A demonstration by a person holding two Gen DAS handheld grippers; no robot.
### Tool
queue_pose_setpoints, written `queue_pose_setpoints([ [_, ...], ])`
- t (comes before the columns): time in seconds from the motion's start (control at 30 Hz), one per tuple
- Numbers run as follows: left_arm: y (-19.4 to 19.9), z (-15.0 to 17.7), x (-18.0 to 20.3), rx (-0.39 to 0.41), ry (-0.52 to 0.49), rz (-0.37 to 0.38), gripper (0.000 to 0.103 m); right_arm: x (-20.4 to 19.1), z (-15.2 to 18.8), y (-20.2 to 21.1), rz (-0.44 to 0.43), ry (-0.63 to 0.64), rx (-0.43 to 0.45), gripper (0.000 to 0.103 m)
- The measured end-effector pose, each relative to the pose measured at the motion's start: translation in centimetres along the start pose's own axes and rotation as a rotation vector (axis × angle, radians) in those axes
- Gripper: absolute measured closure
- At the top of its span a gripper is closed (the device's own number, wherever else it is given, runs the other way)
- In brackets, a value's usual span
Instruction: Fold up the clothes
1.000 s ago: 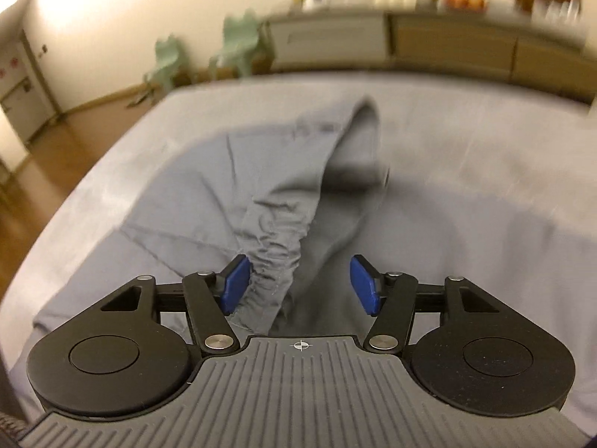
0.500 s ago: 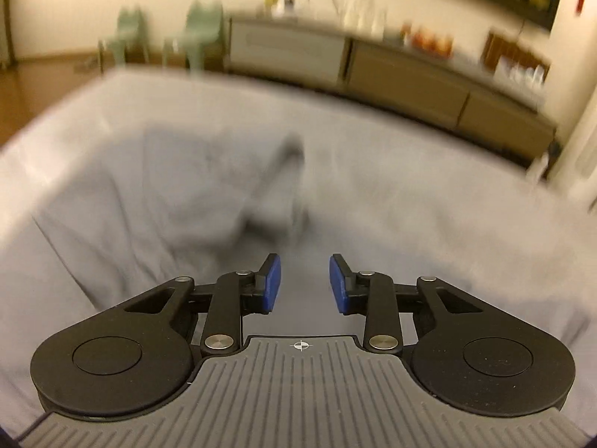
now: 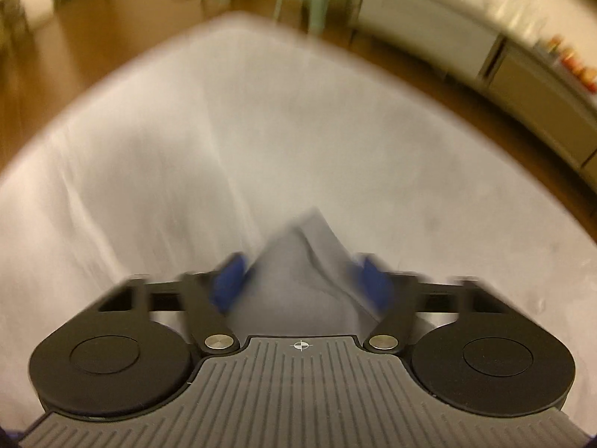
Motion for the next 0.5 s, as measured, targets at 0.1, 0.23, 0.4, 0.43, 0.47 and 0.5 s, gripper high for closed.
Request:
queue_pose_setpoints([
  [0.1, -0.3, 0.9, 2.0, 0.004, -0.12, -0.022, 0.067, 1.4, -2.0, -2.6, 0.017, 0.011, 0.035, 0.089],
  [0.23, -0.5, 2.0, 3.3, -0.007, -0.178, -0.019, 0.075, 3.5, -4.4, -5.3, 0.058, 0.006, 0.093, 0.098],
  [0.4, -0.4, 2.9, 3.8, -0.023, -0.193, -0.035, 0.082, 4.9, -2.9, -3.1, 0.046, -0.067, 0.175, 0.097],
  [0.43, -0.2, 2.8, 3.7, -0.022, -0.184, -0.035, 0.081, 5.1, -2.2, -1.9, 0.038, -0.086, 0.198, 0.096],
  [0.47, 0.3, 2.8, 3.8, -0.021, -0.178, -0.013, 0.081, 5.2, -1.6, -0.6, 0.031, -0.104, 0.221, 0.092],
  [0.5, 0.8, 2.7, 3.9, -0.019, -0.173, 0.009, 0.08, 5.3, -0.9, 0.7, 0.023, -0.122, 0.244, 0.085],
])
Point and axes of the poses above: each gripper's, at about its wrist camera, not at the fingertips, and y roughly against the way its jaws point, x to its right, z to its underside, the point moved 6 cm from there along -y, roughly the way its jaws point, and after that the axes turned 7 degrees about y, right-handed, at the moved point
